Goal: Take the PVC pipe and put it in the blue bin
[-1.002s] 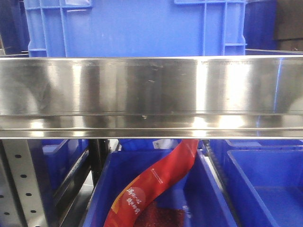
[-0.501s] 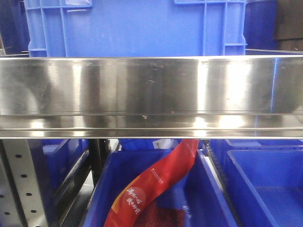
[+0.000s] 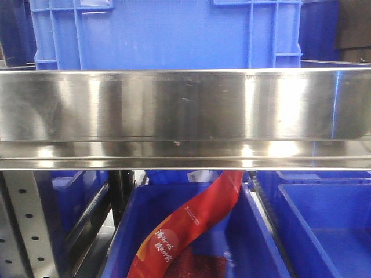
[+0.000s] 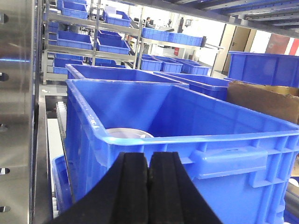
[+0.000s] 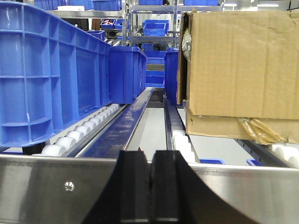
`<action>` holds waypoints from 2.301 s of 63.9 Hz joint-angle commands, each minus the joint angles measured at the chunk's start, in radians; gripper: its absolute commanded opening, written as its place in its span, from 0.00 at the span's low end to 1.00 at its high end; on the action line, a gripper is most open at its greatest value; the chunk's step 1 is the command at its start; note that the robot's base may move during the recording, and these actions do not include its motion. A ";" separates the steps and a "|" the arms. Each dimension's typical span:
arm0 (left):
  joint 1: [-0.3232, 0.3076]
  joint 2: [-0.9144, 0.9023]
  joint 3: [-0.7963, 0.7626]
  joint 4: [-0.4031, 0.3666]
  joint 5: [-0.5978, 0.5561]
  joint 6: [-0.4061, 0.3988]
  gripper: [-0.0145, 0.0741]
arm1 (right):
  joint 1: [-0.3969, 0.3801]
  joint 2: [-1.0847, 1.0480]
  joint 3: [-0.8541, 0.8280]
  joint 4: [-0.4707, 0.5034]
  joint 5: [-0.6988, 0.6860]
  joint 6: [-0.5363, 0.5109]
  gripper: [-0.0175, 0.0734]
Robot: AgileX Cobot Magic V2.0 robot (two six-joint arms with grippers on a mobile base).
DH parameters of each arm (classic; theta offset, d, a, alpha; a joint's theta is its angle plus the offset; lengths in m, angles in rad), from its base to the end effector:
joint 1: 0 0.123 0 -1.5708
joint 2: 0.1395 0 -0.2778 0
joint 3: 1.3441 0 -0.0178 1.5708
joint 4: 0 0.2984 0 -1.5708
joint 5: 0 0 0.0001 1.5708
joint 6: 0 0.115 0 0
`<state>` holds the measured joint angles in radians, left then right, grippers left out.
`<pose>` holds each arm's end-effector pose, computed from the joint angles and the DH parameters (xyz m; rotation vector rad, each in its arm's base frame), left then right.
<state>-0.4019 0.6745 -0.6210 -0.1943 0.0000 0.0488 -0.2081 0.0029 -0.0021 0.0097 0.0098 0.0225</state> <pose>0.2041 -0.0868 0.3566 0.1986 1.5403 -0.4342 0.1325 -0.0280 0.2146 0.1792 1.4850 -0.1418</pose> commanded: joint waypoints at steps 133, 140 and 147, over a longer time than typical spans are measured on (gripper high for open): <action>0.352 -0.674 0.621 0.160 -0.009 -0.049 0.04 | 0.000 -0.003 0.002 -0.010 -0.024 0.003 0.01; 0.334 -0.674 0.621 0.160 -0.009 -0.049 0.04 | 0.000 -0.003 0.002 -0.010 -0.024 0.003 0.01; 0.334 -0.674 0.621 0.160 -0.009 -0.049 0.04 | 0.000 -0.003 0.002 -0.010 -0.024 0.003 0.01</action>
<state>-0.0613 0.0057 0.0025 -0.0402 0.0000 0.0000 -0.2081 0.0029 -0.0021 0.0097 0.0080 0.0240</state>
